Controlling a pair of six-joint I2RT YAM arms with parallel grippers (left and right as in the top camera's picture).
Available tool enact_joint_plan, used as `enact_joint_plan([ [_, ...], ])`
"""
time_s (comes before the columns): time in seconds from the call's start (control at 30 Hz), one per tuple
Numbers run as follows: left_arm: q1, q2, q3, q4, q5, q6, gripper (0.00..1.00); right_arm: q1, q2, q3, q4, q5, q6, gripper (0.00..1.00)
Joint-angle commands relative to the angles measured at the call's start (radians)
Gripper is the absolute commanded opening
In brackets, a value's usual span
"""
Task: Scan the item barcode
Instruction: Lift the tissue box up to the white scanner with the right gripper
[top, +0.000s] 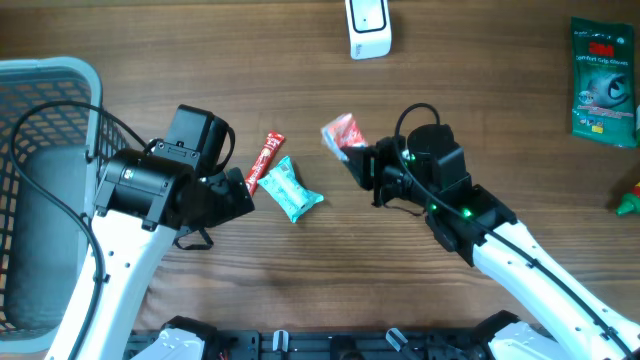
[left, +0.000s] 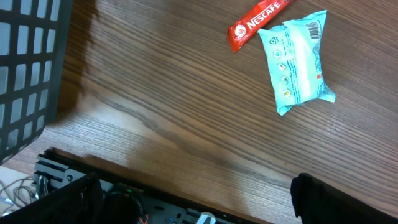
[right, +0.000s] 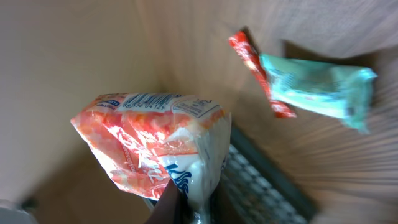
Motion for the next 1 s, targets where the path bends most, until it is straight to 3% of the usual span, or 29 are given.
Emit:
enact_joint_plan([
  [0.0, 0.003, -0.007, 0.001, -0.001, 0.005, 0.016, 1.00, -0.039, 0.031, 0.005, 0.103, 0.055, 0.151, 0.04],
  [0.3, 0.003, -0.007, 0.001, -0.001, 0.005, 0.016, 1.00, -0.185, 0.303, 0.038, 0.556, -0.020, 0.151, 0.05],
  [0.7, 0.003, -0.007, 0.001, -0.001, 0.005, 0.016, 1.00, -0.256, 0.909, 0.673, 0.482, -0.129, 0.151, 0.05],
  [0.97, 0.003, -0.007, 0.001, -0.001, 0.005, 0.016, 1.00, -0.278, 1.155, 0.999, 0.380, -0.116, 0.151, 0.05],
])
